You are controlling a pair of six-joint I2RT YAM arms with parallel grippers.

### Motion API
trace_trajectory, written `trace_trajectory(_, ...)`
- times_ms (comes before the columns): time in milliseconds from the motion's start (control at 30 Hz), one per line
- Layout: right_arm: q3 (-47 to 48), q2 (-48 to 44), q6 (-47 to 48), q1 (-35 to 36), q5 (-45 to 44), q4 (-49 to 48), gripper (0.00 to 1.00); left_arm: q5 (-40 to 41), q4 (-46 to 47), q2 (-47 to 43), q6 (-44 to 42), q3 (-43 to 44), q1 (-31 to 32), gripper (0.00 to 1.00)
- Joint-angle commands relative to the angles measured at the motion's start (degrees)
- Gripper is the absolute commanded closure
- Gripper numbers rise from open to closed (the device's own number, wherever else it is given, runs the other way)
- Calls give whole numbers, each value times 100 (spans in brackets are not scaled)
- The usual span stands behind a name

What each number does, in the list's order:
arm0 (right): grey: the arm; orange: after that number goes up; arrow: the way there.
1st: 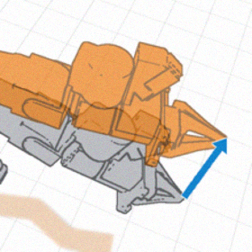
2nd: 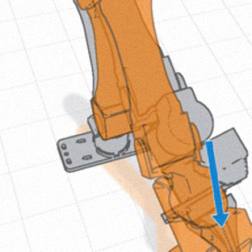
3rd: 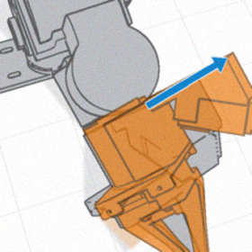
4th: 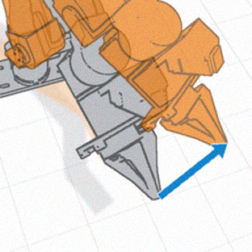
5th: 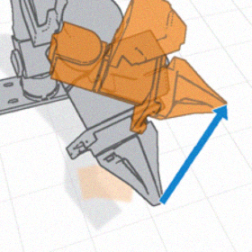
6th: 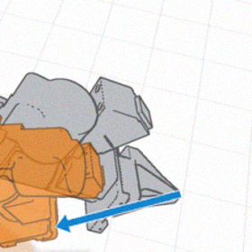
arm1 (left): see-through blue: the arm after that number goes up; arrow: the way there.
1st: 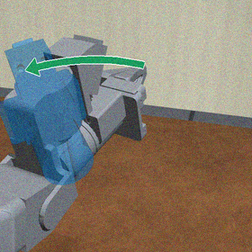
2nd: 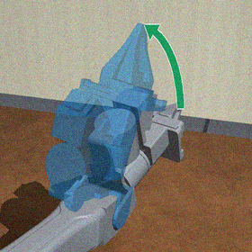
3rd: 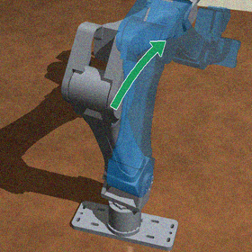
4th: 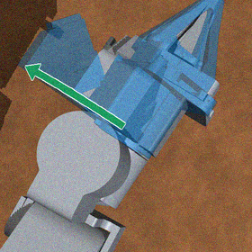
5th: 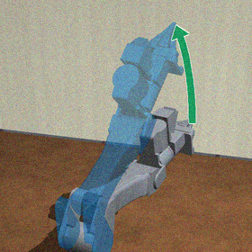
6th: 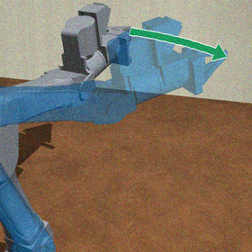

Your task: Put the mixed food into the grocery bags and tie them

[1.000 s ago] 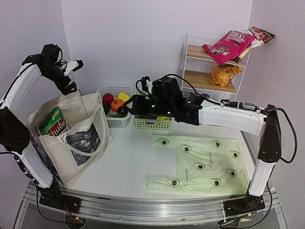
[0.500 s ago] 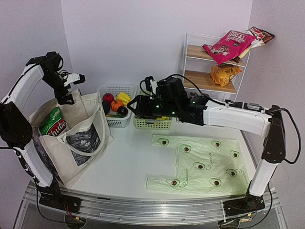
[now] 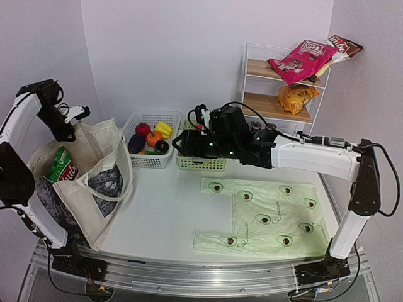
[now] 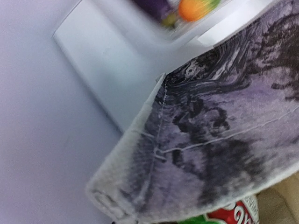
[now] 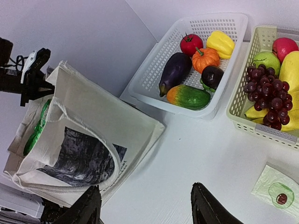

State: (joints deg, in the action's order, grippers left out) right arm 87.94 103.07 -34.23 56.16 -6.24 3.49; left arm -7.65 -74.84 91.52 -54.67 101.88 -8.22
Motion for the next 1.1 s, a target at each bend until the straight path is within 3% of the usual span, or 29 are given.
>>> trace_trajectory(0,157,-158,82,-26,-76,-152,38,918,-648,-279,45,52,-1066,100)
trace_trajectory(100,244,-80,113,-35,-79,-150,38,902,-270,-112,-278,440,-1699,100)
trace_trajectory(233,275,-1,152,-70,-90,-151,38,270,1109,-310,-732,21,-1854,100)
trace_trajectory(333,323,46,127,-131,-18,-148,38,-441,1477,-126,-729,-39,-1692,100)
trace_trajectory(500,349,14,210,-172,12,-121,38,-471,2195,-29,-573,-267,-1120,100)
trace_trajectory(667,139,-184,378,-259,-190,53,38,-269,2517,114,-291,-55,-1053,98)
trace_trajectory(733,91,-283,446,-351,-372,451,38,-202,2541,75,-299,-143,-1052,88)
trace_trajectory(867,309,-348,843,-449,-944,2164,38,-46,2475,-123,-197,-315,-1053,38)
trace_trajectory(900,348,-349,882,-452,-1067,2687,38,31,2483,-193,-152,-341,-1052,30)
trace_trajectory(1067,158,-429,452,-452,-1649,4642,19,79,2572,-604,137,-165,-1048,14)
